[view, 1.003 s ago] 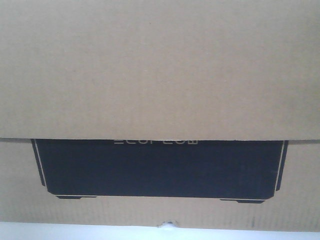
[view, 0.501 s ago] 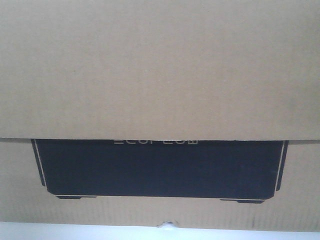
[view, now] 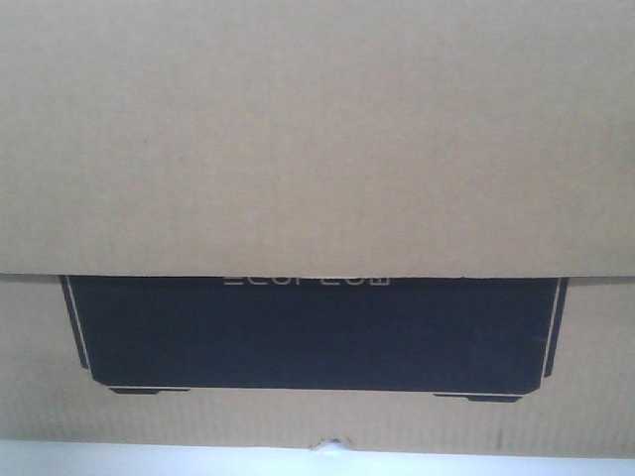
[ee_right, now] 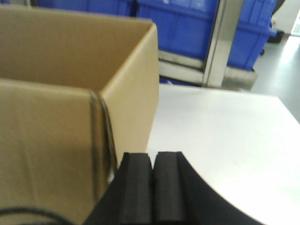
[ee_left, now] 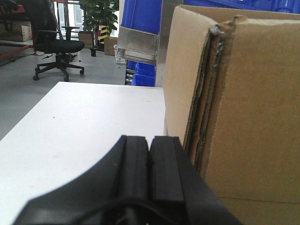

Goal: Grab box from left shelf to table start

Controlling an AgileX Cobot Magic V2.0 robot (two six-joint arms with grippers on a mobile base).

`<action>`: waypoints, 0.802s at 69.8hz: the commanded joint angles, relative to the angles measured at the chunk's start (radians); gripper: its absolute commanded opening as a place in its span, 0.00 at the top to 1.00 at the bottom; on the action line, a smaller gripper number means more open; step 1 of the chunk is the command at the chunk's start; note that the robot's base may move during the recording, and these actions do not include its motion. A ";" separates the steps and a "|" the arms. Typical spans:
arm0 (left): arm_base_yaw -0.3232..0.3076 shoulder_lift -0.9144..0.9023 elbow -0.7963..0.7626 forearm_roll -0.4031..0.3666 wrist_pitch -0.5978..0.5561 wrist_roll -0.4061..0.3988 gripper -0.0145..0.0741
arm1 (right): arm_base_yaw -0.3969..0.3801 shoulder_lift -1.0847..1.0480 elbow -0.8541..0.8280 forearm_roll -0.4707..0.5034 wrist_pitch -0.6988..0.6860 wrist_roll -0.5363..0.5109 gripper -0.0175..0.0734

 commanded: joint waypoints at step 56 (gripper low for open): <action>-0.008 -0.011 -0.001 0.000 -0.081 0.000 0.95 | -0.097 -0.053 0.259 0.010 -0.316 0.066 0.74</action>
